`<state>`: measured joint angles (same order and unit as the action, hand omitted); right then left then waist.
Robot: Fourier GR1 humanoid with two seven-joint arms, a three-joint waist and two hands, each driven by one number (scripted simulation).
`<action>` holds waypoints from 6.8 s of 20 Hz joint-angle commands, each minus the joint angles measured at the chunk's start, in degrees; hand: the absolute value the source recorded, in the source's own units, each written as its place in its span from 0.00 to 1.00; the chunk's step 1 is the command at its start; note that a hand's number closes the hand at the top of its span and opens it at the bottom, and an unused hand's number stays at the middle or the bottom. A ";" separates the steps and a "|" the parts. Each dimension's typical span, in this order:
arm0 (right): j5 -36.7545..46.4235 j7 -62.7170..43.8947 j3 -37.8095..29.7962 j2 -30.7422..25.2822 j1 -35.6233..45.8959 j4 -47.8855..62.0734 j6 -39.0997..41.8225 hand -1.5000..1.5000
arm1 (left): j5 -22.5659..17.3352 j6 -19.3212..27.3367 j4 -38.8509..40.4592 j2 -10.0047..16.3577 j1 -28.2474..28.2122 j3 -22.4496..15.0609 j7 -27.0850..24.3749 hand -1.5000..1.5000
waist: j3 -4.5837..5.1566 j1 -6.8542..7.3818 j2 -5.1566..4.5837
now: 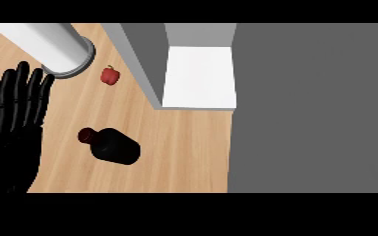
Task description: Pick up the wine, place it into the cabinet and close the cabinet
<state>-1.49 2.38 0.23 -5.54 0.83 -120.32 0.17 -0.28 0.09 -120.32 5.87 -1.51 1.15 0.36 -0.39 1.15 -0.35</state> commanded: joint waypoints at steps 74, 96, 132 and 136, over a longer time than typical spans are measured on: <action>-12.44 -25.50 5.88 -5.50 -2.15 -20.94 0.32 0.00 | 78.55 35.82 -5.30 -5.87 32.07 -36.25 83.34 0.00 | 0.36 -1.80 0.54; -17.21 -23.04 0.85 -4.83 -8.06 -22.57 7.35 0.00 | 63.42 60.21 4.87 -2.23 3.34 -28.53 58.04 0.00 | 0.45 -1.55 0.37; -22.01 -22.52 -2.94 -2.63 -13.92 -24.16 14.08 0.00 | 16.10 85.74 14.88 18.03 -8.27 -39.13 23.41 0.00 | 0.74 -1.55 0.77; -18.25 -21.65 0.42 -0.74 -12.39 -22.67 13.45 0.00 | 12.52 85.76 18.00 15.64 -5.36 -40.51 20.54 0.00 | 0.79 -1.54 0.66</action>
<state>-17.63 -16.91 -0.52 -6.86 -9.89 -136.90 14.23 15.49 84.27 -104.00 22.23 -8.33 -38.09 23.40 0.36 -0.29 0.32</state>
